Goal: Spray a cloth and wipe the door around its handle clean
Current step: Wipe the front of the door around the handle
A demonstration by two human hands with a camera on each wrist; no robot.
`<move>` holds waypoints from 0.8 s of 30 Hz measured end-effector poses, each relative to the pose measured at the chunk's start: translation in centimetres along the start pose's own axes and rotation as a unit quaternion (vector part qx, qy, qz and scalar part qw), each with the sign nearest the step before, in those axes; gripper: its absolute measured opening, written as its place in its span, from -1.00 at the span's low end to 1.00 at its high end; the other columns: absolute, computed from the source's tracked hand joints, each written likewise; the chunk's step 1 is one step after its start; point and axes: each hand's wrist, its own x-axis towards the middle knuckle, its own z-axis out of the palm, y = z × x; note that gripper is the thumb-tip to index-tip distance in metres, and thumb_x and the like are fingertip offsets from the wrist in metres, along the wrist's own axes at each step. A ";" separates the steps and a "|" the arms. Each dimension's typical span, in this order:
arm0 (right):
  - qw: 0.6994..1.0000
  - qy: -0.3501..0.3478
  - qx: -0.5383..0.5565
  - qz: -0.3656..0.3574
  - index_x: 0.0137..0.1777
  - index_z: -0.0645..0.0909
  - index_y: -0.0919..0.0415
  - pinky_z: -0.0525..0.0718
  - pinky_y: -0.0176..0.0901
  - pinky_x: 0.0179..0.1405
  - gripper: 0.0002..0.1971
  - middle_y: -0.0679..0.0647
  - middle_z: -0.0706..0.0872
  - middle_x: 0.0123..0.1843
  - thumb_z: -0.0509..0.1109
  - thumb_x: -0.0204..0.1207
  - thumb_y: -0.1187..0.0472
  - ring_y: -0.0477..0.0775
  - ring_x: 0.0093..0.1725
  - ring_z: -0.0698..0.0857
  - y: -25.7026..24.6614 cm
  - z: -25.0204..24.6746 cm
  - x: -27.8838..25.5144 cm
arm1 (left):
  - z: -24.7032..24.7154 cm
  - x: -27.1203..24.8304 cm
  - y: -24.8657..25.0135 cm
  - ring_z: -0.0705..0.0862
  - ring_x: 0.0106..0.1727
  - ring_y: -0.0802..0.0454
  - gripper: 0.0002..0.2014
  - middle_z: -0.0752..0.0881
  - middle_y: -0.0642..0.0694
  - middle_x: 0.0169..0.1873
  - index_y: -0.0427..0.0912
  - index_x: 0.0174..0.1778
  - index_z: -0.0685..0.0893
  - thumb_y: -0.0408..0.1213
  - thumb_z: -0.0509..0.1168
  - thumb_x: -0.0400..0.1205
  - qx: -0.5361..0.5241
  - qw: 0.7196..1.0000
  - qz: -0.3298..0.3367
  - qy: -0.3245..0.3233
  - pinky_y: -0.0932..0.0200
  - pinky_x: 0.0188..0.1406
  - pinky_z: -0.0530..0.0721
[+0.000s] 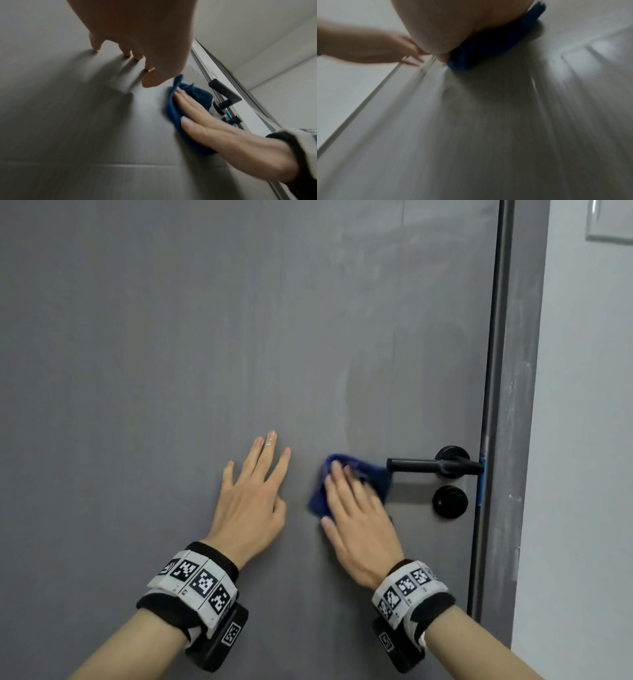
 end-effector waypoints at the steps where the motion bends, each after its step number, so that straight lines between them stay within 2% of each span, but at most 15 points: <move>1: 0.998 -0.025 0.004 -0.050 0.80 0.03 0.20 0.40 0.11 0.60 -0.32 0.09 -0.10 0.84 0.06 0.77 -0.08 0.17 0.75 0.25 -0.7 0.8 -1.2 | 0.2 -0.3 -0.1 -0.20 0.77 0.02 -0.20 -0.19 -0.02 0.76 -0.01 0.76 0.04 -0.29 0.17 0.56 0.011 1.000 0.006 -0.017 -0.34 0.64 0.18; 2: 0.995 -0.051 0.012 -0.090 0.81 0.01 0.16 0.50 0.08 0.51 -0.33 0.07 -0.08 0.84 0.06 0.78 -0.07 0.16 0.68 0.39 -1.3 1.5 -2.4 | 0.3 -0.7 -0.1 -0.25 0.76 0.02 -0.19 -0.24 -0.01 0.76 -0.01 0.76 -0.01 -0.30 0.15 0.56 0.017 0.999 0.011 -0.031 -0.33 0.65 0.15; 4: 0.984 -0.097 0.020 -0.149 0.81 -0.01 0.09 0.53 0.02 0.46 -0.35 0.02 -0.01 0.84 0.07 0.79 -0.05 0.12 0.58 0.53 -1.7 2.5 -4.4 | 0.2 -1.0 -0.1 -0.29 0.76 0.02 -0.18 -0.28 -0.01 0.75 0.01 0.76 -0.06 -0.31 0.14 0.56 0.023 0.999 0.016 -0.043 -0.32 0.67 0.11; 7: 0.972 -0.117 0.037 -0.199 0.80 0.04 0.05 0.52 0.05 0.55 -0.38 -0.03 0.04 0.84 0.10 0.79 -0.03 0.10 0.63 0.48 -0.6 2.6 -5.0 | 0.2 -1.2 0.1 -0.28 0.76 0.01 -0.16 -0.27 0.00 0.75 0.01 0.76 -0.06 -0.33 0.15 0.55 0.022 0.998 0.011 -0.051 -0.32 0.67 0.11; 9: 0.984 -0.077 0.031 -0.155 0.80 0.03 0.04 0.60 0.09 0.44 -0.37 -0.04 -0.01 0.84 0.09 0.79 -0.05 0.14 0.56 0.56 1.1 1.5 -3.5 | 0.1 -1.0 0.2 -0.22 0.77 0.01 -0.17 -0.21 -0.01 0.76 -0.01 0.76 0.02 -0.33 0.18 0.54 0.013 0.999 0.010 -0.041 -0.34 0.65 0.14; 11: 0.999 -0.017 0.015 -0.043 0.81 -0.01 0.06 0.57 0.13 0.46 -0.35 -0.03 -0.12 0.84 0.02 0.79 -0.11 0.18 0.60 0.51 3.3 -0.4 -1.4 | 0.0 -0.9 0.2 -0.14 0.77 0.00 -0.20 -0.14 -0.02 0.77 -0.02 0.75 0.10 -0.32 0.19 0.53 0.007 0.999 0.012 -0.035 -0.36 0.63 0.17; 12: 1.000 0.008 0.011 0.014 0.81 -0.03 0.09 0.46 0.11 0.58 -0.34 0.00 -0.16 0.84 -0.01 0.78 -0.11 0.17 0.70 0.36 4.3 -1.3 -0.5 | -0.1 -0.9 0.2 -0.12 0.77 0.00 -0.21 -0.11 -0.02 0.77 -0.03 0.74 0.13 -0.32 0.19 0.54 0.008 0.999 0.012 -0.033 -0.36 0.63 0.18; 14: 0.996 0.035 0.015 0.082 0.81 -0.06 0.15 0.04 -0.01 0.77 -0.33 0.05 -0.18 0.83 -0.02 0.78 -0.09 0.12 0.82 -0.02 5.7 -2.4 0.8 | -0.2 -0.9 0.2 -0.10 0.77 0.01 -0.23 -0.08 -0.03 0.77 -0.04 0.74 0.15 -0.32 0.18 0.55 0.003 0.999 0.012 -0.030 -0.37 0.63 0.17; 15: 0.995 0.040 0.017 0.094 0.81 -0.07 0.17 -0.12 -0.08 0.78 -0.32 0.06 -0.18 0.83 -0.01 0.78 -0.07 0.10 0.82 -0.12 5.9 -2.5 1.0 | -0.3 -0.8 0.4 -0.09 0.77 0.01 -0.24 -0.07 -0.04 0.77 -0.04 0.74 0.15 -0.31 0.19 0.56 -0.004 1.000 0.010 -0.027 -0.36 0.63 0.17; 17: 0.994 0.044 0.017 0.094 0.81 -0.06 0.21 -0.21 -0.12 0.77 -0.31 0.09 -0.15 0.84 0.02 0.77 -0.04 0.09 0.81 -0.15 5.6 -2.2 0.4 | -0.4 -0.5 1.2 -0.03 0.77 -0.01 -0.25 -0.01 -0.07 0.77 -0.07 0.74 0.16 -0.32 0.19 0.56 -0.028 0.999 0.011 -0.015 -0.33 0.65 0.17; 21: 0.996 0.024 0.008 0.088 0.78 0.08 0.25 0.15 0.01 0.76 -0.35 0.16 0.05 0.83 0.09 0.77 -0.02 0.19 0.81 0.02 5.9 -1.1 -4.2 | -0.3 0.9 4.9 0.13 0.75 0.03 -0.29 0.18 -0.06 0.73 -0.12 0.71 0.26 -0.23 0.10 0.54 -0.114 0.992 0.056 0.024 -0.19 0.66 0.26; 24: 0.996 -0.002 0.013 0.092 0.78 0.12 0.25 0.40 0.09 0.67 -0.30 0.13 0.03 0.83 0.29 0.72 0.13 0.23 0.77 0.20 7.2 -0.4 -8.5 | -0.5 2.1 8.8 0.16 0.72 0.15 -0.34 0.23 0.04 0.71 -0.06 0.71 0.25 -0.18 0.09 0.61 -0.219 0.971 0.090 0.032 0.05 0.69 0.21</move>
